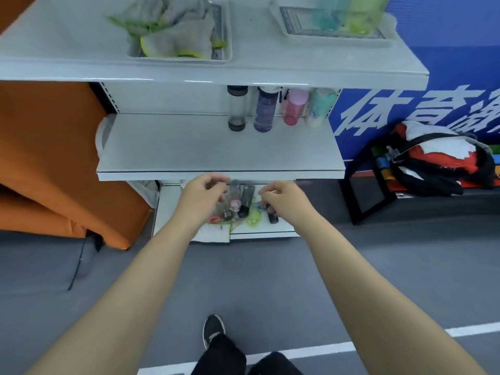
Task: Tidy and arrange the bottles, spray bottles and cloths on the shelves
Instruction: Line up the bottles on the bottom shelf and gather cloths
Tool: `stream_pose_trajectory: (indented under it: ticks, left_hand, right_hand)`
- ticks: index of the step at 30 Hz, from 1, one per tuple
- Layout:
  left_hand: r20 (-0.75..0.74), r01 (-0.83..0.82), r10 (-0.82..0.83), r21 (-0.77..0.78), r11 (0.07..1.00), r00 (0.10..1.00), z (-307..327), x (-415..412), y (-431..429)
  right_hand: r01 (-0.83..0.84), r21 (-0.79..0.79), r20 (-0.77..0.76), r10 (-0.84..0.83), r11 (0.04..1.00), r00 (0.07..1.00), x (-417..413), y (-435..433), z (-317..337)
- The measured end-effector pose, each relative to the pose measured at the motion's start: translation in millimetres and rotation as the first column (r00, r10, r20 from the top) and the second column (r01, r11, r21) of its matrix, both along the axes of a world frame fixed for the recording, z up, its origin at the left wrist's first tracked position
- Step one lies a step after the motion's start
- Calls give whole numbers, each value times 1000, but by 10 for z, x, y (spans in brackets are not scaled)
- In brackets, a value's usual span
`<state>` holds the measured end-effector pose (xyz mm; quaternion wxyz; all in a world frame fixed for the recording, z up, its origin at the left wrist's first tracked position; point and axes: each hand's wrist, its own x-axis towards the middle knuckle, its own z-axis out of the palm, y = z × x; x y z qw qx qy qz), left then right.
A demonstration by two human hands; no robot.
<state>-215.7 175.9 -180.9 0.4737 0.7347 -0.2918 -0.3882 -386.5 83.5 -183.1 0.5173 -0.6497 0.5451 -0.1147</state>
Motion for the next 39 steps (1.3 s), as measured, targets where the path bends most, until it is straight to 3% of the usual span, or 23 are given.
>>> stream_pose_trajectory:
  ticks: [7, 13, 17, 24, 30, 39]
  left_hand:
    - [14, 12, -13, 115, 993, 1000, -711, 265, -44]
    - [13, -71, 69, 195, 978, 998, -1509, 365, -243]
    - [32, -197, 194, 168, 966, 980, -2107, 429, -385]
    - [76, -234, 222, 211, 949, 972, -3402, 442, -620]
    - [179, -256, 220, 216, 942, 959, -4899, 641, -777]
    - [385, -234, 164, 143, 962, 908, -6513, 1411, -1279]
  right_hand:
    - [-206, 87, -193, 219, 975, 956, 480, -134, -828]
    - [-404, 195, -295, 446, 894, 845, 778, -294, -1639]
    - [-531, 209, -380, 568, 822, 730, 917, -553, -2317]
    - [-634, 199, -459, 643, 747, 613, 1178, -914, -3536]
    - [-727, 83, -521, 651, 682, 552, 1533, -1209, -5026]
    - [-823, -203, -649, 556, 531, 519, 2029, -1856, -6463]
